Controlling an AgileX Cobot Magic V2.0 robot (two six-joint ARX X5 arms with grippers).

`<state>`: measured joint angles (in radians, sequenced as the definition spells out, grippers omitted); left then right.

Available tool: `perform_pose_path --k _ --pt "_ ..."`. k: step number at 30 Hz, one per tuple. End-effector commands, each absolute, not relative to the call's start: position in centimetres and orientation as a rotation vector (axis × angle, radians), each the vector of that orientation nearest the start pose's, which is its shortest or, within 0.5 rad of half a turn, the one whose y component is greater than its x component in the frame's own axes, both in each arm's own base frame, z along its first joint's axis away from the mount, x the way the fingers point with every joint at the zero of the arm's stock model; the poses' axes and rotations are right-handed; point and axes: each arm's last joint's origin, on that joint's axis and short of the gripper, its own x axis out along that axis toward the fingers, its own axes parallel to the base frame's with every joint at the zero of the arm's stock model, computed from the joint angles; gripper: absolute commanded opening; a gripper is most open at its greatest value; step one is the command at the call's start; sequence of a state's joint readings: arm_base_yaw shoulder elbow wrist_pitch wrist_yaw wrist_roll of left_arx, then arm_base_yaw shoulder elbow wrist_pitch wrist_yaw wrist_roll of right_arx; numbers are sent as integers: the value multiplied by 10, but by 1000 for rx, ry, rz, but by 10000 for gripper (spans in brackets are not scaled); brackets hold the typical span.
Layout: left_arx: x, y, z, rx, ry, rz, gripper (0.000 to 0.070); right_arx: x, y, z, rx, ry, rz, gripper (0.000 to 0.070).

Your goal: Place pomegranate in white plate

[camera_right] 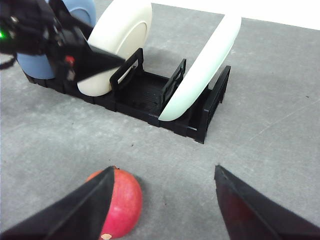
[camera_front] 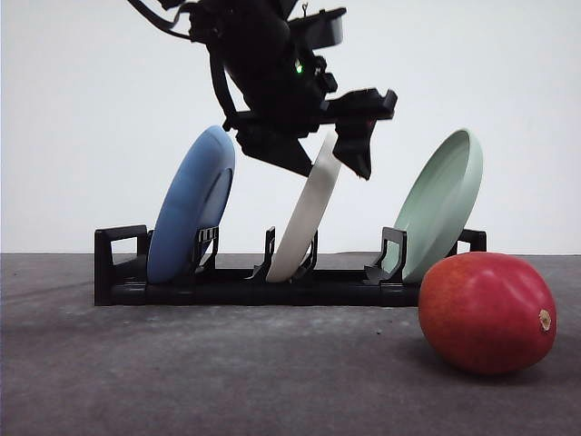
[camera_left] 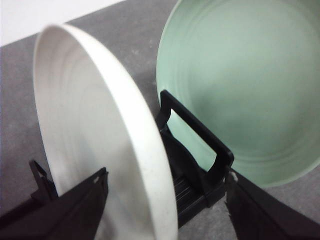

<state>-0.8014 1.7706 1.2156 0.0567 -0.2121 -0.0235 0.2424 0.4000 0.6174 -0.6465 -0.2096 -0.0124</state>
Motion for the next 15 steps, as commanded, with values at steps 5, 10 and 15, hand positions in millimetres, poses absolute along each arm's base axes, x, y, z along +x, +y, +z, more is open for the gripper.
perform_pose_path --k 5,10,15 --pt "285 -286 235 212 447 -562 380 86 28 283 -27 407 454 406" --pt "285 -286 235 211 447 -562 118 86 28 283 -27 407 454 406" --pt "284 -287 236 206 447 -564 51 86 28 283 -27 407 454 406"
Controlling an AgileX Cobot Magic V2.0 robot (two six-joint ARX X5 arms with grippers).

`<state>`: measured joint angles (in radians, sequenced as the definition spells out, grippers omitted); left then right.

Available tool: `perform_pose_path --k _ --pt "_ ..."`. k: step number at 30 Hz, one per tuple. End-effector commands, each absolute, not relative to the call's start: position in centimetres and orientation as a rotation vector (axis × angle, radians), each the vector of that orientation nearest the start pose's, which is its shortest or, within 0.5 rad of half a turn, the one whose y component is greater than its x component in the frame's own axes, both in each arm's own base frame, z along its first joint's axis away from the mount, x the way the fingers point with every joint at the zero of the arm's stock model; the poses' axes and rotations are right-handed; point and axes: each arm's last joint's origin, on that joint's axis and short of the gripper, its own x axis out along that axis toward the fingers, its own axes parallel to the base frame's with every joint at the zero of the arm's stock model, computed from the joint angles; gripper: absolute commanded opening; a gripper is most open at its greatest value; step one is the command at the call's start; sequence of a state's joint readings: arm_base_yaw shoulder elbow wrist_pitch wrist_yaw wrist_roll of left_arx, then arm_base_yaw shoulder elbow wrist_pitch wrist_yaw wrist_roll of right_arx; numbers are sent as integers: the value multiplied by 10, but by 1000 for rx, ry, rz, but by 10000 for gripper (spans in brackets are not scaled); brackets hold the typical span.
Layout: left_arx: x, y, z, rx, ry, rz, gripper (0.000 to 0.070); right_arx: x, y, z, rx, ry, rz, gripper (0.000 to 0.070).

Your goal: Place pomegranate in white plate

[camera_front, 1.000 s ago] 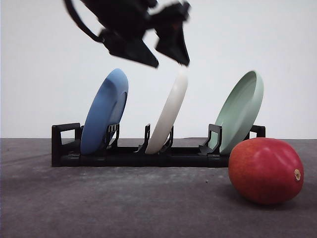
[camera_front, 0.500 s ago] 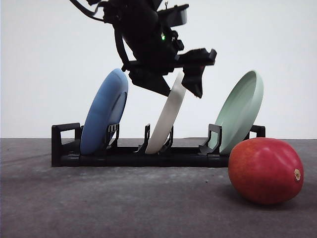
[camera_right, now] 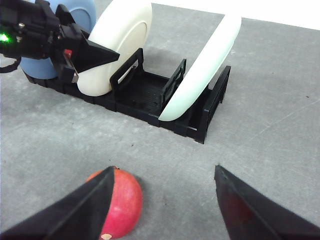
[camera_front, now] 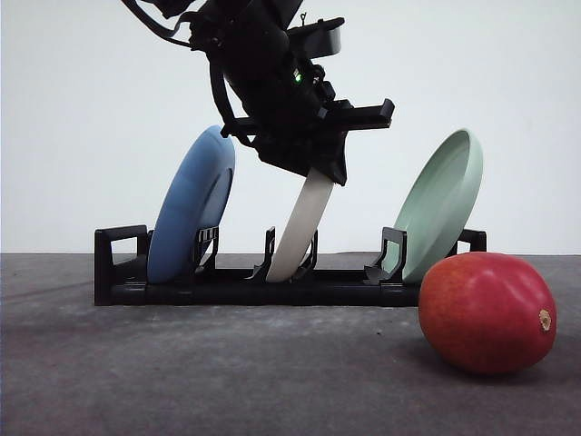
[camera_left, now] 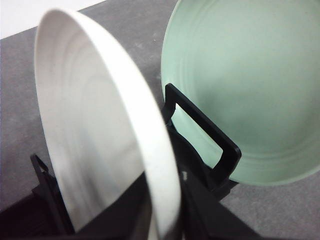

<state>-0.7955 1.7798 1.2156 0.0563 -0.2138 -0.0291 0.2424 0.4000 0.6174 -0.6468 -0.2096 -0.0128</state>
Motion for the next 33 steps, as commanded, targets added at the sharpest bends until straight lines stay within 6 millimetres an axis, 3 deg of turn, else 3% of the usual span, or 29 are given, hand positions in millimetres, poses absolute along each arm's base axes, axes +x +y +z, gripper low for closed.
perform_pose_path --k 1,4,21,33 --pt "284 -286 237 201 446 -564 48 86 28 283 -27 407 454 406" --pt "282 -285 242 176 448 -559 4 86 28 283 -27 407 454 406" --pt "263 -265 297 -60 396 -546 4 86 28 283 -26 408 454 406" --pt "225 -236 342 -122 438 -633 4 86 28 283 -26 408 454 406"
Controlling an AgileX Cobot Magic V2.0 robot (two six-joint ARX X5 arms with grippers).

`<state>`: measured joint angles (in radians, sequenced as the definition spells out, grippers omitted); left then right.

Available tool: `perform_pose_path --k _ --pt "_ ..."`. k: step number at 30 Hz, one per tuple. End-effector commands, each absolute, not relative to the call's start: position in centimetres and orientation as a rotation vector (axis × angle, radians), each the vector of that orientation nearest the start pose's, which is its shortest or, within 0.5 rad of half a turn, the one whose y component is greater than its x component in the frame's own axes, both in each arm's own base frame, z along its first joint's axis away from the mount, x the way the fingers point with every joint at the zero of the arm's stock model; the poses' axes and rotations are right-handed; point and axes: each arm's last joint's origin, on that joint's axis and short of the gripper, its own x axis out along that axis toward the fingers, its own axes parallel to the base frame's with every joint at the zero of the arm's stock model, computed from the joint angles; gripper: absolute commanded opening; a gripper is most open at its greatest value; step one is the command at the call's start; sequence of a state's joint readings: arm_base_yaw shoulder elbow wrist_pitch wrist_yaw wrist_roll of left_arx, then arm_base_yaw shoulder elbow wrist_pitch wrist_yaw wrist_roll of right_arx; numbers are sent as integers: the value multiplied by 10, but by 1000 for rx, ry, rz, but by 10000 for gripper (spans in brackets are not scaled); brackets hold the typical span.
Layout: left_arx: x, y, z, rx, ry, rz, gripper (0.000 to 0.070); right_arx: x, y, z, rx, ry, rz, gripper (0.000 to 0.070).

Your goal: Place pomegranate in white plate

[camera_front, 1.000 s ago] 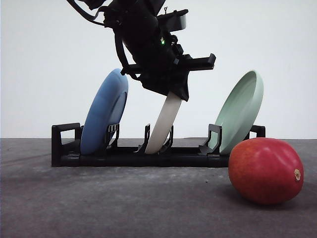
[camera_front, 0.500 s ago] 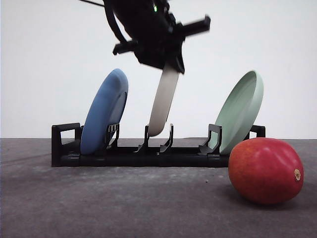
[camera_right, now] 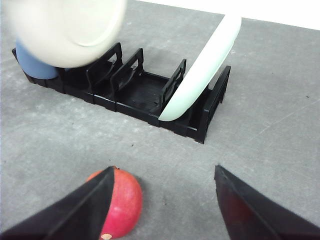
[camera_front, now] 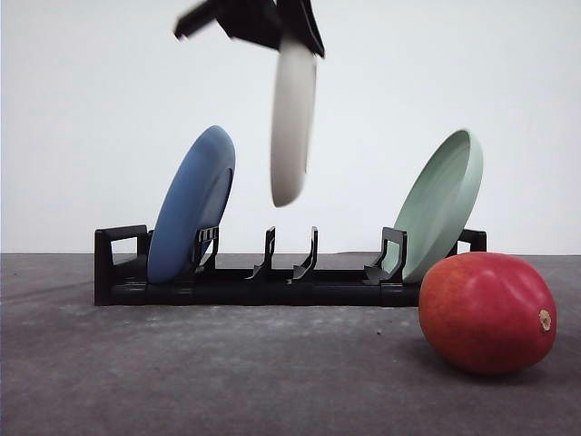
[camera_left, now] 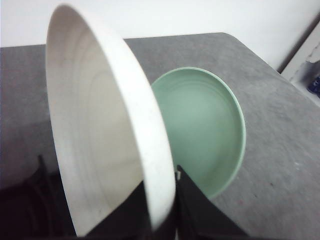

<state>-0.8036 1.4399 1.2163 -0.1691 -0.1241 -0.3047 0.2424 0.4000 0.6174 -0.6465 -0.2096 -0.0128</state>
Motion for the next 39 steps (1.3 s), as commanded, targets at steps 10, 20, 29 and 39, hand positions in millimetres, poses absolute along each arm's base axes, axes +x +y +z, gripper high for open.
perform_pose_path --k 10,20,29,39 --pt "162 -210 356 -62 485 -700 4 86 28 283 -15 411 451 406" --pt "102 -187 303 75 363 -759 5 86 28 283 -15 411 451 406" --pt "82 -192 275 586 398 -903 4 86 28 283 -15 411 452 406" --pt "91 -218 231 960 484 -948 4 86 28 283 -12 410 451 406"
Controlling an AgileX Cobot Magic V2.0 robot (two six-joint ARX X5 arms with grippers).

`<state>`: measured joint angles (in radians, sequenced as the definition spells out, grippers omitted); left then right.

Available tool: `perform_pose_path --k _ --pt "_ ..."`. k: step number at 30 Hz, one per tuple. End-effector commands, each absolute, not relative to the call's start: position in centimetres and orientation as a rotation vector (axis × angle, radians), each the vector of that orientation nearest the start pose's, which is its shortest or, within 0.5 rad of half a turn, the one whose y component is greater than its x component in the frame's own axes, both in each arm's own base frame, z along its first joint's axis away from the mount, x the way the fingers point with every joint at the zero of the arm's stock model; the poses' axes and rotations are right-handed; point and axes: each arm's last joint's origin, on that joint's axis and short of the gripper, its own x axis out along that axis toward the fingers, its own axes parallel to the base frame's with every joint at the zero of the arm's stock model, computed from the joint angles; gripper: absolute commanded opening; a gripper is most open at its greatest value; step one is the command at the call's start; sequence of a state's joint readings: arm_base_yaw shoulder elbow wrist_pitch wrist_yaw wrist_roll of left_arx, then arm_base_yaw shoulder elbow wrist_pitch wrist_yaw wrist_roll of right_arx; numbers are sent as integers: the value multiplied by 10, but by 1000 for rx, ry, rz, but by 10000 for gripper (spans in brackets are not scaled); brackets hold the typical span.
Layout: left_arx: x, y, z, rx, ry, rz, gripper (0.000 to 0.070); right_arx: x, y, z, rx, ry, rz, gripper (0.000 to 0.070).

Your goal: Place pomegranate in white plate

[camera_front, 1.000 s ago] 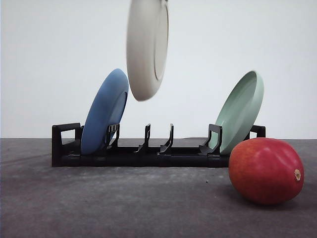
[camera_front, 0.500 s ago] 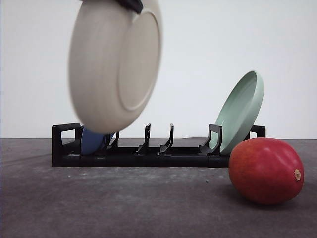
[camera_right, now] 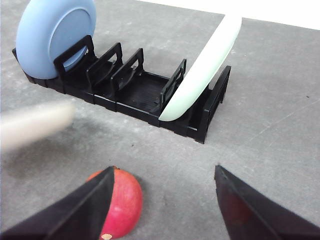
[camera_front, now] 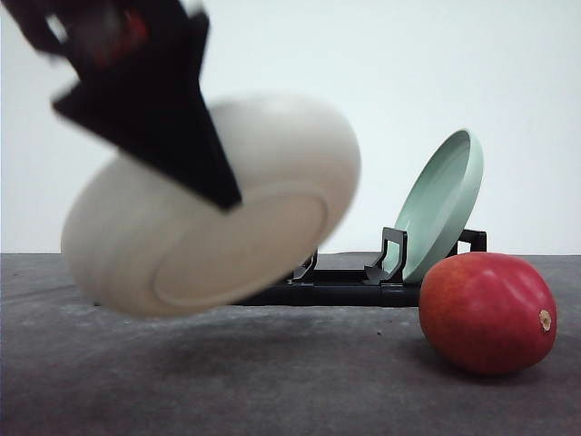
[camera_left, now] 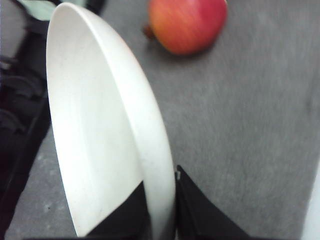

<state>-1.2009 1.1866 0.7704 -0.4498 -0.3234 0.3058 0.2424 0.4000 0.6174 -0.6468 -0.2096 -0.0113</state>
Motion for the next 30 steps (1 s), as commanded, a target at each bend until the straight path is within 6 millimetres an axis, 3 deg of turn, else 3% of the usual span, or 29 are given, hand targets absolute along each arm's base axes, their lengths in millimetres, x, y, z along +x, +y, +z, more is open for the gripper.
perform_pose_path --k 1,10,13,15,24,30 --pt "93 -221 227 990 488 -943 4 86 28 283 -12 410 451 406" --pt "100 -241 192 1149 537 -945 8 86 28 283 -12 403 451 406" --pt "102 -245 184 1162 552 -947 45 86 28 283 -12 403 451 406" --pt "102 -246 181 1170 561 -948 94 86 28 283 -12 404 451 406" --pt "98 -248 189 1109 642 -944 463 86 28 283 -12 403 451 406" --pt "102 -247 217 898 806 -1043 480 86 28 283 -12 403 451 406"
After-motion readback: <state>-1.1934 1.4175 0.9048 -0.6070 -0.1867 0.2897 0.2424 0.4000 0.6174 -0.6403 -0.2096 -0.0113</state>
